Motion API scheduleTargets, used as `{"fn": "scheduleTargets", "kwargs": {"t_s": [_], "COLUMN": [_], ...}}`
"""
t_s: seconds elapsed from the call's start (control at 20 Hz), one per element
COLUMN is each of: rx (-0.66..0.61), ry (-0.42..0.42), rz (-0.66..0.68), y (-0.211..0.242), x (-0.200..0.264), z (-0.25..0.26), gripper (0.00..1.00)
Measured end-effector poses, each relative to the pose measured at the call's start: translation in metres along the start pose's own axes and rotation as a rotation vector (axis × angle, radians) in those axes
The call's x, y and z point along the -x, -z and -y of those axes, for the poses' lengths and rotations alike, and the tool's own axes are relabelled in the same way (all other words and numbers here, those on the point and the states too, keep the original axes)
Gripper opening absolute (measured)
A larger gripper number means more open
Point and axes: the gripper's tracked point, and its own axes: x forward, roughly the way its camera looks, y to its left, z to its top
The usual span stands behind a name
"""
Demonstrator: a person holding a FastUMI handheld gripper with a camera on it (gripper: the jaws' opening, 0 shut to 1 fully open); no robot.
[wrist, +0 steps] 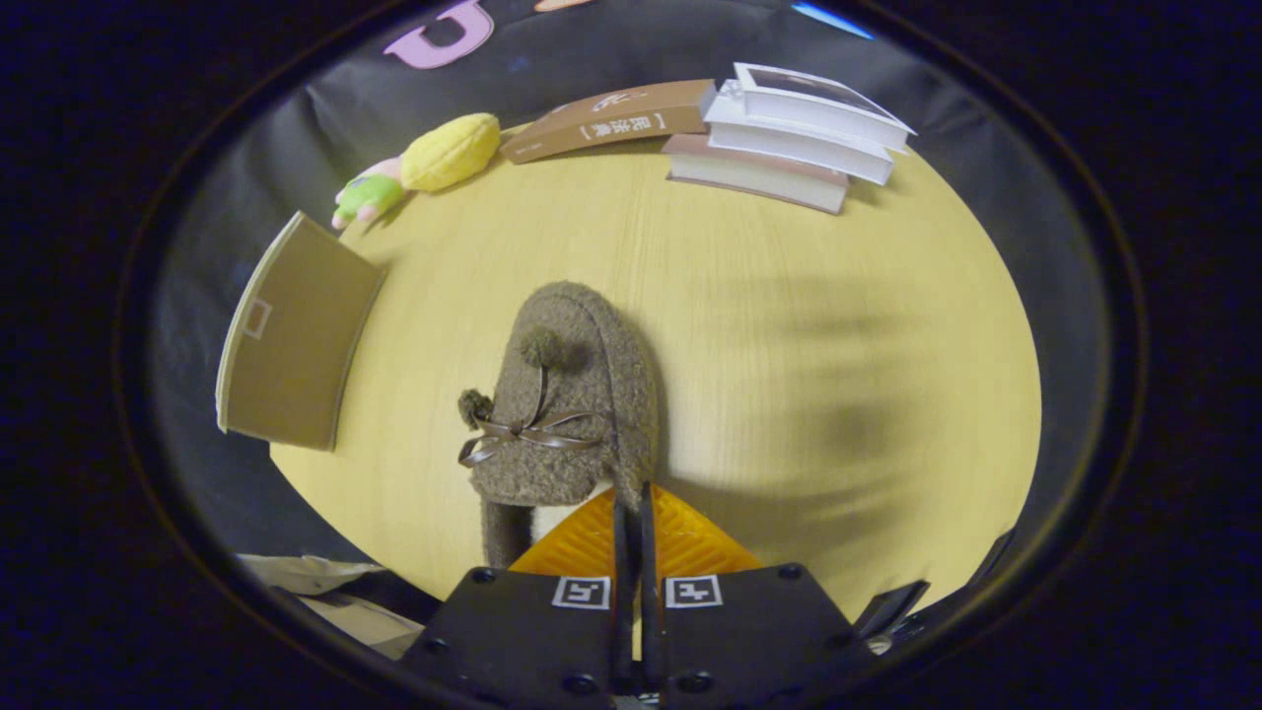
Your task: Open the storage box then place both shoes into the box .Put the left shoe in first, then the right shoe, with the right side of both shoes facing outward in a uniform manner.
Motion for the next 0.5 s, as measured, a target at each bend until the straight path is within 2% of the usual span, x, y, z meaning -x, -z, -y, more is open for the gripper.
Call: {"fn": "scheduleTargets", "kwargs": {"t_s": [0.5], "rx": [-0.16], "ry": [-0.09], "rz": [0.071], "y": [-0.017], "x": [0.037], "z": [-0.049], "gripper": [0.07]}}
